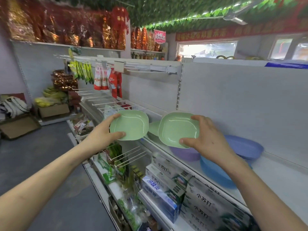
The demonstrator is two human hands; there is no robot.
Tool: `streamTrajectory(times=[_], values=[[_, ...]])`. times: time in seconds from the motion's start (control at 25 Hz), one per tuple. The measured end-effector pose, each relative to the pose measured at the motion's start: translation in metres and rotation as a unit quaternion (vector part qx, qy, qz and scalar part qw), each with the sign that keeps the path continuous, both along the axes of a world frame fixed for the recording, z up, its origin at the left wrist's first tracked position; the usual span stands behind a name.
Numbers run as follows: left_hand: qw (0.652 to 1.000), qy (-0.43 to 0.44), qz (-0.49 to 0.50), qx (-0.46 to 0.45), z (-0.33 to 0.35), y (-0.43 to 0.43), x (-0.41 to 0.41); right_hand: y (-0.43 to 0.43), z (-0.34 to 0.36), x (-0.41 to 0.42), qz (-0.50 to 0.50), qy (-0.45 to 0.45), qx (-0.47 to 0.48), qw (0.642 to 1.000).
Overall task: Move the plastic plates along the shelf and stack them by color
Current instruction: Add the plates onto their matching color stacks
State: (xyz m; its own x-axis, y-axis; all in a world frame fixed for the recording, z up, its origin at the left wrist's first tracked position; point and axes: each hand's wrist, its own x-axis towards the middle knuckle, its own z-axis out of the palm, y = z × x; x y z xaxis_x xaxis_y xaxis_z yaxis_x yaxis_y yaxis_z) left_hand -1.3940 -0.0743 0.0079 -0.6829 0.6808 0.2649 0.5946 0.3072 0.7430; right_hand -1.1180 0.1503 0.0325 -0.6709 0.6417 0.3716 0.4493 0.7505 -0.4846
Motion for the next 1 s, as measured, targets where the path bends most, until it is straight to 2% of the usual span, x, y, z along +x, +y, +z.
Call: streamTrajectory(times=[0.4,0.48,0.76,1.0], values=[[0.984,0.002,-0.173,0.047,0.008,0.1,-0.168,0.007,-0.006,-0.124,-0.162,-0.041,-0.014,0.986],[0.976,-0.001,-0.214,0.041,0.003,0.11,-0.184,0.003,-0.013,-0.138,-0.193,-0.068,-0.027,0.978],[0.954,-0.017,-0.299,0.027,-0.005,0.146,-0.211,0.003,-0.029,-0.155,-0.262,-0.252,0.001,0.931],[0.94,-0.02,-0.34,0.006,-0.01,0.169,-0.206,0.003,-0.028,-0.158,-0.275,-0.292,0.018,0.916]])
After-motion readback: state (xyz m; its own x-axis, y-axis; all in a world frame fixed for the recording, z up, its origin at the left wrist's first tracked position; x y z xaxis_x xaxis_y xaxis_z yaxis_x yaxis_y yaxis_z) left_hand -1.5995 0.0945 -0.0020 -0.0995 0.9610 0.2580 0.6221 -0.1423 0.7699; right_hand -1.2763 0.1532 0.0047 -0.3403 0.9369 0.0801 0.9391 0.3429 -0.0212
